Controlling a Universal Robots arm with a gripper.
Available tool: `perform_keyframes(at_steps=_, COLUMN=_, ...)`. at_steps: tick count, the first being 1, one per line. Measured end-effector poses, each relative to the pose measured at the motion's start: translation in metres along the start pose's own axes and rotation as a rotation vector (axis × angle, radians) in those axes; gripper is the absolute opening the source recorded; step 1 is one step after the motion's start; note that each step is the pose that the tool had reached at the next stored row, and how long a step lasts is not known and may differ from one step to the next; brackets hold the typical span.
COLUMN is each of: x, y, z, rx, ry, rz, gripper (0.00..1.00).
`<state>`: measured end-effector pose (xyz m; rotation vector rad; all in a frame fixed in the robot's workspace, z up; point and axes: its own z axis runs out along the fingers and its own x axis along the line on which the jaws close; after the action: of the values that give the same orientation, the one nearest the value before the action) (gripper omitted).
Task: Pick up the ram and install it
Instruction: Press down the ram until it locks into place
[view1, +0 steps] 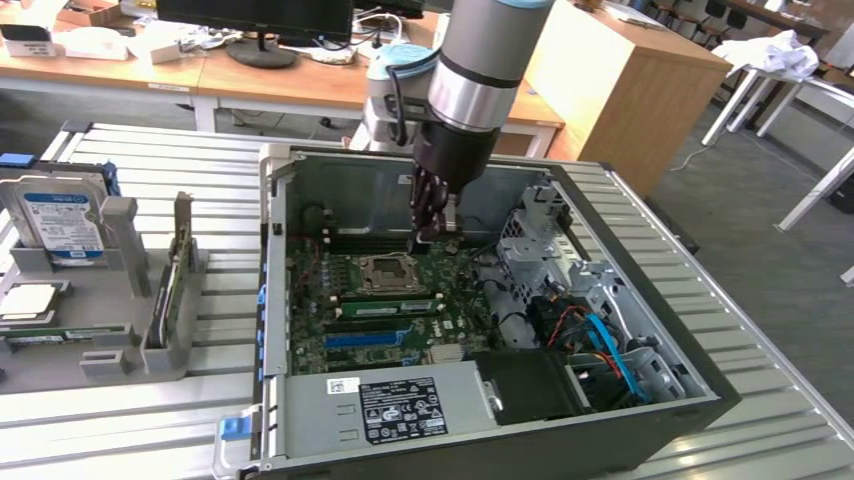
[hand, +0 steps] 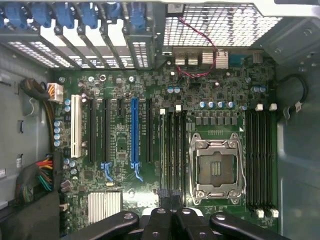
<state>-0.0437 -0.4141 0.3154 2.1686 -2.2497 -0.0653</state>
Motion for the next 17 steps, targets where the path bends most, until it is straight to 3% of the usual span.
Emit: perform_keyframes(at_steps=17, x=0.0001, y=0.0002, z=0.0026, rx=0.0047, ry=-0.0112, rz=0.276, gripper=0.11)
